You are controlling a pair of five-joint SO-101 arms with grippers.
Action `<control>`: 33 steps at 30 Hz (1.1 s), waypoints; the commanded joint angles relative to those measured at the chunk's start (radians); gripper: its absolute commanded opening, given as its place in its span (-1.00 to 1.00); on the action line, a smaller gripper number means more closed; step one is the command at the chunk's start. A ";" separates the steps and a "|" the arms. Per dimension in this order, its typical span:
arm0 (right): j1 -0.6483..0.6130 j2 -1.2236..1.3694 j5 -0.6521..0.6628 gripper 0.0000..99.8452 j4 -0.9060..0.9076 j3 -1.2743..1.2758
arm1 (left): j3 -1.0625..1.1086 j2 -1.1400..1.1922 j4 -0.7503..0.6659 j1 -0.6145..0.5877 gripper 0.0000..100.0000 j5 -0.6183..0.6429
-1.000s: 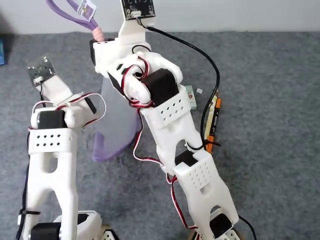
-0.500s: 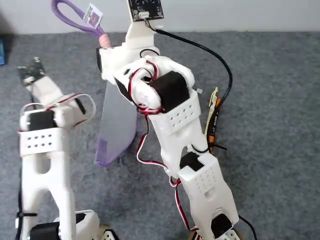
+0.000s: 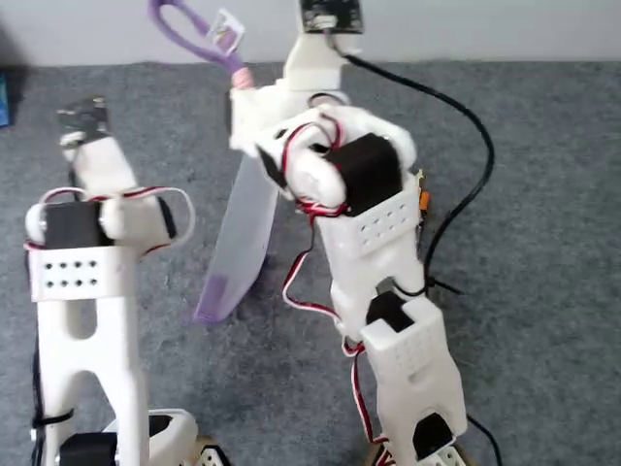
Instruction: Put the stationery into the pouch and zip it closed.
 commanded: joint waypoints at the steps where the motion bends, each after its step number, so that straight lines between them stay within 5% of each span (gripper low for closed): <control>1: 0.056 -0.082 -0.014 -0.98 0.044 -0.014 | -0.045 -0.017 0.043 0.098 -0.97 -0.008; 10: 0.088 -0.133 -0.017 -0.98 0.047 0.020 | -0.041 -0.008 0.012 0.293 -0.97 0.092; 20: 0.107 -0.522 -0.100 -0.98 0.041 0.660 | 0.127 -0.006 -0.144 0.477 -0.97 0.176; 33: 0.209 -0.725 -0.206 -0.98 0.041 1.011 | 0.414 -0.008 -0.367 0.626 -0.97 0.218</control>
